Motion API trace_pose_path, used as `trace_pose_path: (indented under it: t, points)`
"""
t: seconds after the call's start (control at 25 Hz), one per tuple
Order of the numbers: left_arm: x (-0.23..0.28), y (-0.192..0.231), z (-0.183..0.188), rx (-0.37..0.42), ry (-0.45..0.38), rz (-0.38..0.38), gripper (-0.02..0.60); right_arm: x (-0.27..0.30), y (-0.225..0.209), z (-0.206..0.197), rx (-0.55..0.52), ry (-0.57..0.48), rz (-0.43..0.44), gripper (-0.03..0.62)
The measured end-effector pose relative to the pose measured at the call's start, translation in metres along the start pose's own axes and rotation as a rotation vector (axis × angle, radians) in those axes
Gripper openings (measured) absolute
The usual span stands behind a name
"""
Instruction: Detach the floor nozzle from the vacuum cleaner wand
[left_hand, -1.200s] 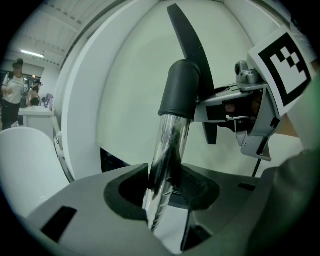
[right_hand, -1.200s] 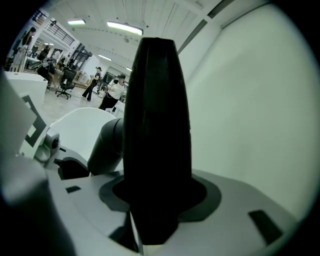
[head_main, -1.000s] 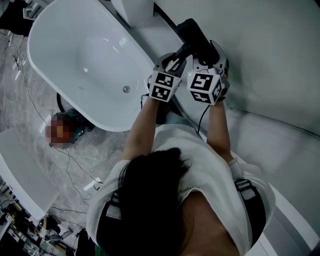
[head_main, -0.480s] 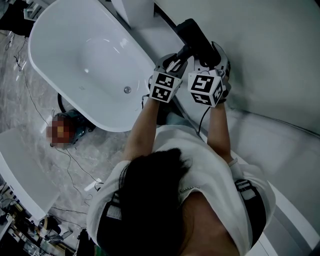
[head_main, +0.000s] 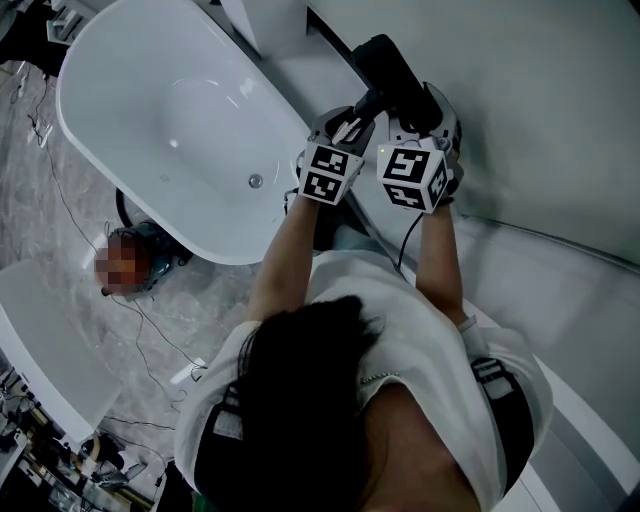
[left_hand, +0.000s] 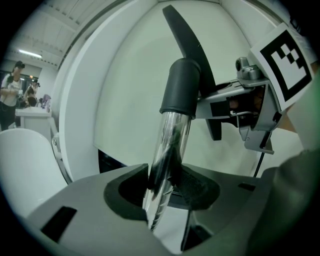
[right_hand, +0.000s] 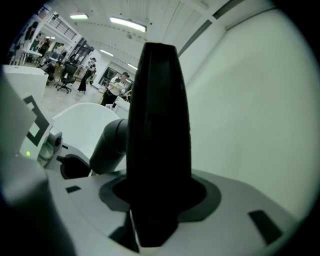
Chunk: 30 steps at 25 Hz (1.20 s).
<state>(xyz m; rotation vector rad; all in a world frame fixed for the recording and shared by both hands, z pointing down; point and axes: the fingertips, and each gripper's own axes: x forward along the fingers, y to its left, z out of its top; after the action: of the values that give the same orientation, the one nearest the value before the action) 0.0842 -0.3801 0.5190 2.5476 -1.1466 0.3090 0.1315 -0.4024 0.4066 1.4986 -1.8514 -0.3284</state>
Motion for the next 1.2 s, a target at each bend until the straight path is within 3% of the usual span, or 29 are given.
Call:
trace_pose_path:
  t: [0.16, 0.44, 0.72, 0.8, 0.88, 0.96, 1.04, 1.2]
  points:
    - [-0.001, 0.003, -0.002, -0.017, 0.006, -0.013, 0.169, 0.0, 0.002, 0.008, -0.08, -0.001, -0.02, 0.222]
    - [-0.001, 0.002, -0.005, -0.009, 0.006, -0.026, 0.169, -0.002, 0.003, -0.001, 0.033, 0.023, 0.001, 0.222]
    - [0.0, -0.001, -0.009, -0.007, 0.009, -0.036, 0.169, -0.007, 0.003, 0.006, -0.109, 0.004, -0.057, 0.222]
    - [-0.001, 0.0, -0.01, -0.016, 0.008, -0.034, 0.169, -0.008, -0.002, 0.006, -0.026, -0.006, -0.055, 0.222]
    - [-0.002, 0.005, -0.009, -0.035, 0.005, -0.036, 0.17, -0.014, -0.032, 0.019, 0.191, -0.061, -0.079, 0.219]
    - [-0.004, 0.011, -0.007, -0.04, 0.007, -0.037, 0.169, -0.024, -0.074, 0.04, 0.316, -0.119, -0.131, 0.219]
    - [-0.005, 0.012, -0.01, -0.045, 0.009, -0.031, 0.169, -0.036, -0.093, 0.053, 0.342, -0.154, -0.153, 0.219]
    - [-0.002, 0.012, -0.009, -0.041, 0.014, -0.032, 0.169, -0.04, -0.08, 0.048, 0.362, -0.147, -0.102, 0.219]
